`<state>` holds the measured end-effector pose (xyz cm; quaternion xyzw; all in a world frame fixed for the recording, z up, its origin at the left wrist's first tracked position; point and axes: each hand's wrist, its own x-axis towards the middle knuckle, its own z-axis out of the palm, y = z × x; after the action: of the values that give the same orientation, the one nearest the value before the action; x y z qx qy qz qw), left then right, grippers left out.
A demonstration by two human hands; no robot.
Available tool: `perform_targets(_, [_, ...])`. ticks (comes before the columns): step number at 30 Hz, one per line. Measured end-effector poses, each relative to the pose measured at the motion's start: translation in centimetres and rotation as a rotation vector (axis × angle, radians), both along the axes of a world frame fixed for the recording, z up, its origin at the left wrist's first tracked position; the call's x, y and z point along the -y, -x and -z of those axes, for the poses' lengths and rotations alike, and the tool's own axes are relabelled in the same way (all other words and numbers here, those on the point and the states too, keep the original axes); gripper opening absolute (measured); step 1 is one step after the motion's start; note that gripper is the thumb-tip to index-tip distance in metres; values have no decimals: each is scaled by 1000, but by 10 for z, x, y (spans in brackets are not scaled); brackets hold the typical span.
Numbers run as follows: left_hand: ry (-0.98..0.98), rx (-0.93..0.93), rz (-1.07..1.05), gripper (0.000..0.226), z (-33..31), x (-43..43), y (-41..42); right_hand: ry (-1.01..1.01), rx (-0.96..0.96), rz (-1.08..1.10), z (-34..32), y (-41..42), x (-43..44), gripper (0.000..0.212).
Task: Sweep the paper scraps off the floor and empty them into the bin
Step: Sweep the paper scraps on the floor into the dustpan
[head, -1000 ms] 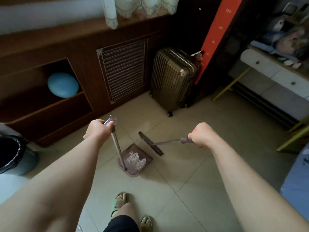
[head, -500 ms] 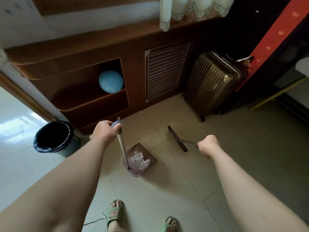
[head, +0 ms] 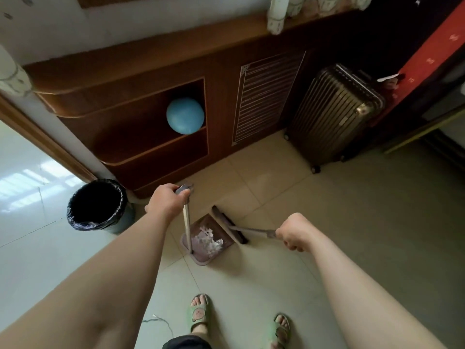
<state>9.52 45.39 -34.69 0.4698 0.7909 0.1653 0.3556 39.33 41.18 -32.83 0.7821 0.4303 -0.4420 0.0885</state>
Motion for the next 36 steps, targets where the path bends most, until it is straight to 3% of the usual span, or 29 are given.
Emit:
perform_targets(5, [-4, 12, 32, 21, 7, 5, 24, -73, 66, 11, -44, 18, 2, 6])
perform_targets(8, [-1, 10, 35, 33, 10, 15, 40, -128, 78, -19, -63, 23, 11, 20])
perform_targets(11, [-4, 5, 64, 33, 11, 23, 54, -154, 102, -33, -68, 31, 17, 20])
perform_targets(20, [-31, 36, 34, 34, 6, 50, 93, -178, 200, 63, -56, 46, 23, 20])
perform_targets(25, [-49, 54, -25, 38, -3, 72, 106, -192, 171, 88, -32, 44, 32, 8])
perform_targets(36, [-70, -11, -81, 21, -25, 130, 142, -202, 199, 62, 13, 50, 67, 13])
